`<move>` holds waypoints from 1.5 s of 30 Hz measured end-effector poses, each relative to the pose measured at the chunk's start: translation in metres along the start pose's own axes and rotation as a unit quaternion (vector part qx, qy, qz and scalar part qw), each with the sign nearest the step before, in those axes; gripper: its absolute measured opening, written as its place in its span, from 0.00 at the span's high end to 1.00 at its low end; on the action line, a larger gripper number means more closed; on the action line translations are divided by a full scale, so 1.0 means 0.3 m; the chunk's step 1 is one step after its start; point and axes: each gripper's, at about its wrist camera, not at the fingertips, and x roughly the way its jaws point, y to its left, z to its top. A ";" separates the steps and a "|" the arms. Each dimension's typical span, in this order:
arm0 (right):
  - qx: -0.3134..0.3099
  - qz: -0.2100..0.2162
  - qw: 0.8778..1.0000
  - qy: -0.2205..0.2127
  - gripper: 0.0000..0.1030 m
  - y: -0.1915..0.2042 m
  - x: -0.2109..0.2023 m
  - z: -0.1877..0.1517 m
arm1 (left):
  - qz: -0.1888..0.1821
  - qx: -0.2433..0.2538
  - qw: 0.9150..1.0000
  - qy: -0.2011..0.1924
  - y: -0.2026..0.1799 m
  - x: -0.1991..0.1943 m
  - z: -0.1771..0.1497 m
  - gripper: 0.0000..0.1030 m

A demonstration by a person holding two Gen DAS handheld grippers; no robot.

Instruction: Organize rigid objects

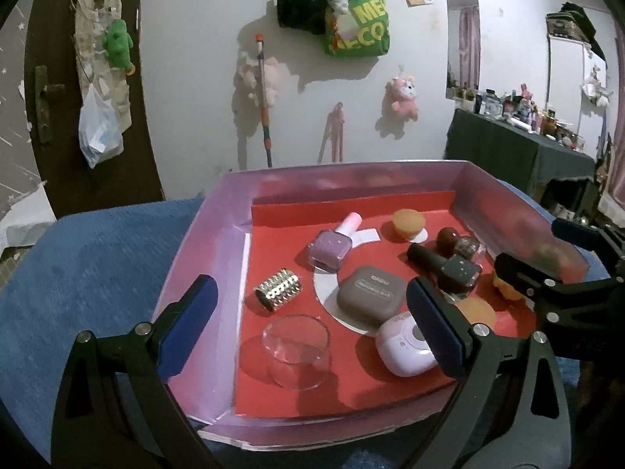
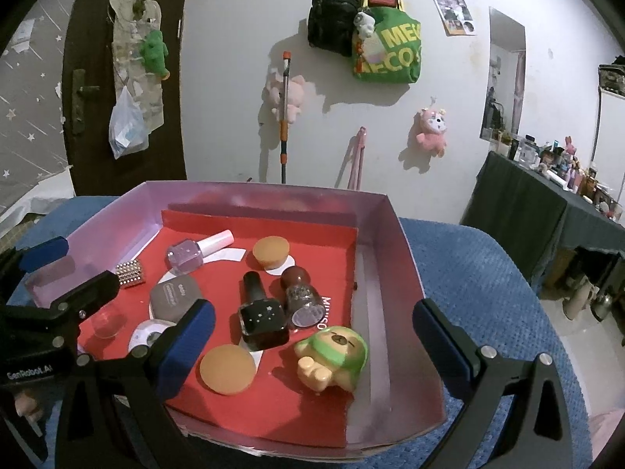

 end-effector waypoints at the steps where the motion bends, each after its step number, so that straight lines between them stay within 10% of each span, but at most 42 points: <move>1: 0.002 0.000 1.000 0.003 0.00 -0.001 0.004 -0.002 | -0.001 0.001 1.000 0.002 -0.002 0.001 -0.001 0.04; 45: 0.000 -0.007 1.000 0.012 0.00 -0.006 0.024 -0.007 | -0.001 -0.015 0.999 0.031 0.022 0.033 -0.004 0.04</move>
